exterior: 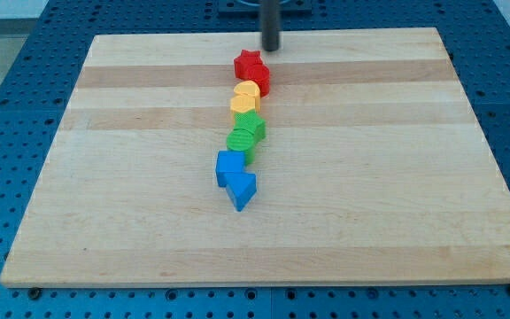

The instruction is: Point at the green star

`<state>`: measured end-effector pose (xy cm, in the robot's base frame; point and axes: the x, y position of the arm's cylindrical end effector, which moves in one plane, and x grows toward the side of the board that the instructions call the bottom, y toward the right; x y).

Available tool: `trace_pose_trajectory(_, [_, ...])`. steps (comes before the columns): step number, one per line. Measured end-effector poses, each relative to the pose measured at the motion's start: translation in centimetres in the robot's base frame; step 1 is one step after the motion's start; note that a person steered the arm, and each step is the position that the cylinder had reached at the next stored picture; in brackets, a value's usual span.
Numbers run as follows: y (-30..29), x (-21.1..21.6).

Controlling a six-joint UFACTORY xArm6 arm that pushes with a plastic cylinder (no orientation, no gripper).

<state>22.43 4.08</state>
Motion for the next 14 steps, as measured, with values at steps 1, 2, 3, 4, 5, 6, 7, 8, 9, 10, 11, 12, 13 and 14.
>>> trace_pose_trajectory(1, [9.1,1.6])
trace_pose_trajectory(2, [11.9,8.7])
trace_pose_trajectory(3, [11.0,14.1])
trace_pose_trajectory(4, [10.9,14.4])
trace_pose_trajectory(5, [10.9,14.4])
trace_pose_trajectory(6, [11.9,14.7])
trace_pose_trajectory(7, [15.5,19.0])
trace_pose_trajectory(8, [17.7,25.5])
trace_pose_trajectory(9, [17.6,28.5])
trace_pose_trajectory(10, [16.9,28.5])
trace_pose_trajectory(11, [16.9,27.9])
trace_pose_trajectory(12, [16.9,26.5])
trace_pose_trajectory(13, [16.9,25.6])
trace_pose_trajectory(14, [16.8,24.0])
